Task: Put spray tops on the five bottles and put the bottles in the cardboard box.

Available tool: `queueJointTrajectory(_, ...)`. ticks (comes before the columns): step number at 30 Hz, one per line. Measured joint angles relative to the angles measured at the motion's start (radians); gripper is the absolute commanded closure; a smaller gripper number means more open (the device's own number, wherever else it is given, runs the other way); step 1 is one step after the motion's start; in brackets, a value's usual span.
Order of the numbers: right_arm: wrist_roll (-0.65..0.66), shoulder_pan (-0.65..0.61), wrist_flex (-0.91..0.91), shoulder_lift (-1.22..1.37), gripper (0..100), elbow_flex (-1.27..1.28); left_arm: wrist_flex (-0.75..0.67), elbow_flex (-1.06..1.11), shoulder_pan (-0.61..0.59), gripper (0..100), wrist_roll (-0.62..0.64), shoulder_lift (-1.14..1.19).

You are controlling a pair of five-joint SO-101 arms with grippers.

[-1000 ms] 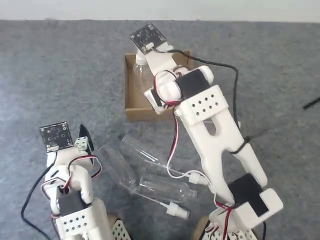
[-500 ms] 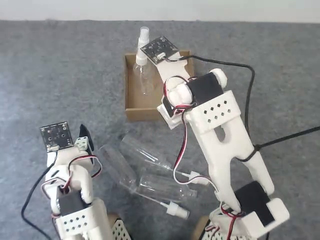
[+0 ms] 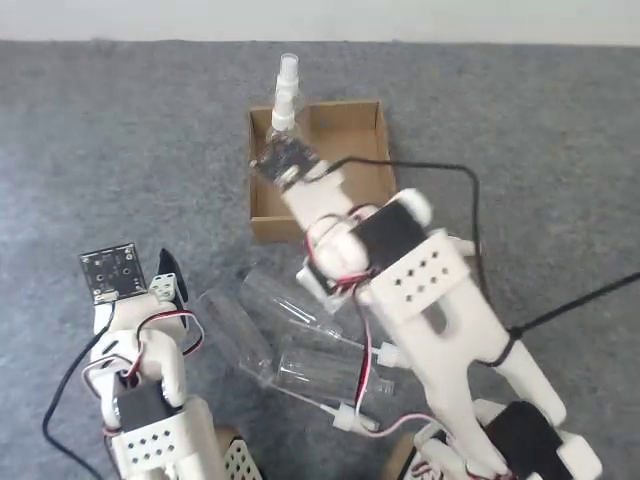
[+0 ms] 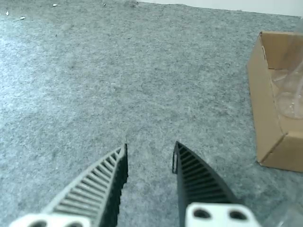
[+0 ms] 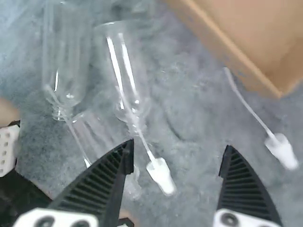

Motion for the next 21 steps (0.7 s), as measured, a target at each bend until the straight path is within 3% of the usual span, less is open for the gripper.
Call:
queueJointTrajectory(11, 0.000, -0.160, -0.354, 0.000, 74.5, 0.316, 0.000, 0.000, 0.000, 85, 0.000, 0.000)
queueJointTrajectory(21, 0.000, -0.166, -0.660, 0.000, 74.5, 0.516, 0.000, 0.000, 0.000, 85, 0.000, 0.000)
